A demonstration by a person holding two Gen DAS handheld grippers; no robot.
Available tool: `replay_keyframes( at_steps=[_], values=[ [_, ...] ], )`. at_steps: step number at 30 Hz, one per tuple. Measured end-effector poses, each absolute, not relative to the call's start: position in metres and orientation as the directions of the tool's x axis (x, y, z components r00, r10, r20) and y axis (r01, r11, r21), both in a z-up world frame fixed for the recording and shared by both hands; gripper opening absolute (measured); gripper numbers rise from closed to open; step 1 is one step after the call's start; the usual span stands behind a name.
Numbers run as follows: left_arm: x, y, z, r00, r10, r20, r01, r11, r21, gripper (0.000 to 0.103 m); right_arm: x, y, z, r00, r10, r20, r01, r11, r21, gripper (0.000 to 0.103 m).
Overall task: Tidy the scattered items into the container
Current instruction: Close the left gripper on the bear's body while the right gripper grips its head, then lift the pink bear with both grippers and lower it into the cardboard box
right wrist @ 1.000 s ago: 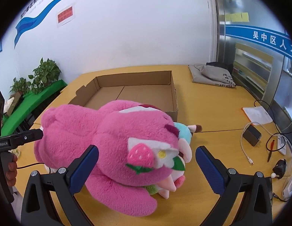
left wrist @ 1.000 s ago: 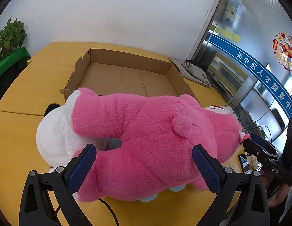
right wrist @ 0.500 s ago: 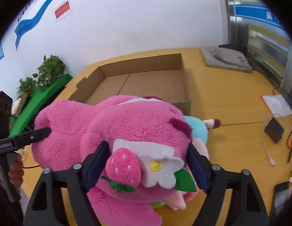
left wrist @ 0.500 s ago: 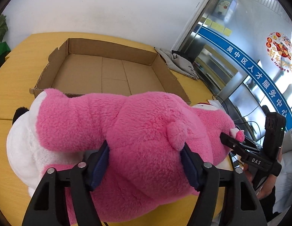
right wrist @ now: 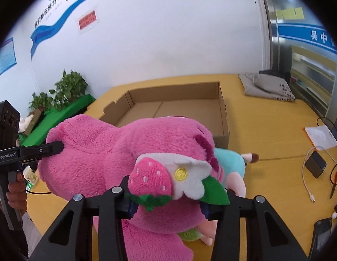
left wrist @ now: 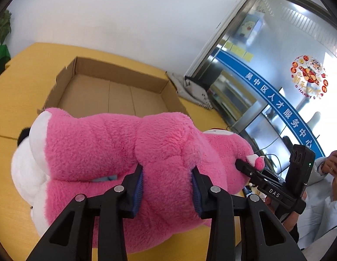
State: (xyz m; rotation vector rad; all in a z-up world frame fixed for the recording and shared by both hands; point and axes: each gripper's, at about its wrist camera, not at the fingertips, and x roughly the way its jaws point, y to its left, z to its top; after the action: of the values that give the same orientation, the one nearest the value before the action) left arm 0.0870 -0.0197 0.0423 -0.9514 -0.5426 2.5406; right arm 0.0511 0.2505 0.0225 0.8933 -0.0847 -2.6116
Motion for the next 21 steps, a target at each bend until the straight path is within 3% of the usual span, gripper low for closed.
replay_keyframes(
  at_steps=[13,21],
  values=[
    [0.015,-0.035,0.112,-0.789,0.408,-0.459,-0.222,-0.886,-0.407,0.039,-0.021,0.213,0.088,-0.808,-0.356,-0.470,0.339,-0.932,0.124,0.042],
    [-0.073,-0.051,0.110,-0.790,0.386,-0.476,-0.211,-0.901,-0.379,0.039,-0.102,0.189,0.096,-0.816,-0.313,-0.486,0.298,-0.948,0.110,0.042]
  ],
)
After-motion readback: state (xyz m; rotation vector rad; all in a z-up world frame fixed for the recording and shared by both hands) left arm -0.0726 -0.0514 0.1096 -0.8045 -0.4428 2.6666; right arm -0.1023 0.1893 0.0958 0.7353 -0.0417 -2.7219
